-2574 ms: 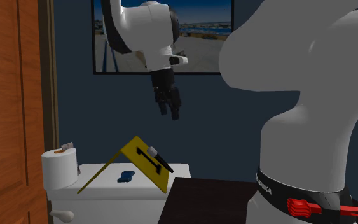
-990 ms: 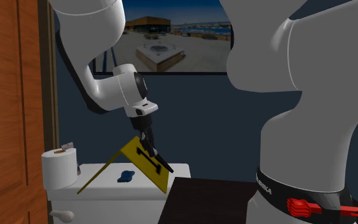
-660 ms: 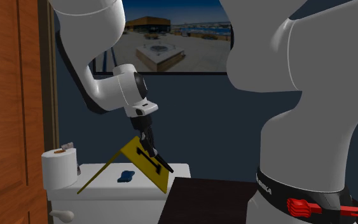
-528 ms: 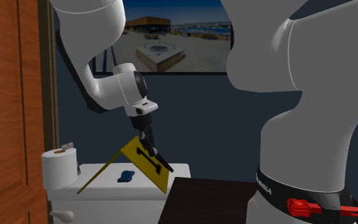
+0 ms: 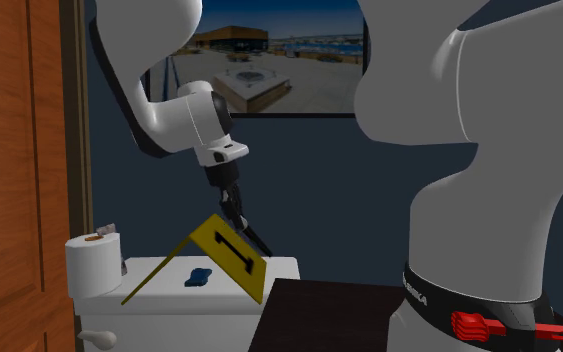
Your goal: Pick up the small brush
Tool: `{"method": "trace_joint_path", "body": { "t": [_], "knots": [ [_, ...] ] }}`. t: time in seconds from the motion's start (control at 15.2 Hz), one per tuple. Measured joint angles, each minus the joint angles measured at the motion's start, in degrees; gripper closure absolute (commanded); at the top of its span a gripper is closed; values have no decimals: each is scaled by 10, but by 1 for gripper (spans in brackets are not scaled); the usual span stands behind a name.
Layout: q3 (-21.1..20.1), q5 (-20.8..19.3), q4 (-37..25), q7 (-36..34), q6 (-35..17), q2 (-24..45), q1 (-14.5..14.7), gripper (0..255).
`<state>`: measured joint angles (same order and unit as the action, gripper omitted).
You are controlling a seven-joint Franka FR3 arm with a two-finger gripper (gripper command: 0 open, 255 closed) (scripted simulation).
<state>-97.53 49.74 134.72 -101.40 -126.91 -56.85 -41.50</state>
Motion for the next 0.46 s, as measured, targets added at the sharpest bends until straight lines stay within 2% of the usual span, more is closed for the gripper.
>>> {"method": "trace_joint_path", "body": {
  "t": [0.46],
  "knots": [
    [58,-34,-3,-5,39,6,31,255]
  ]
}}
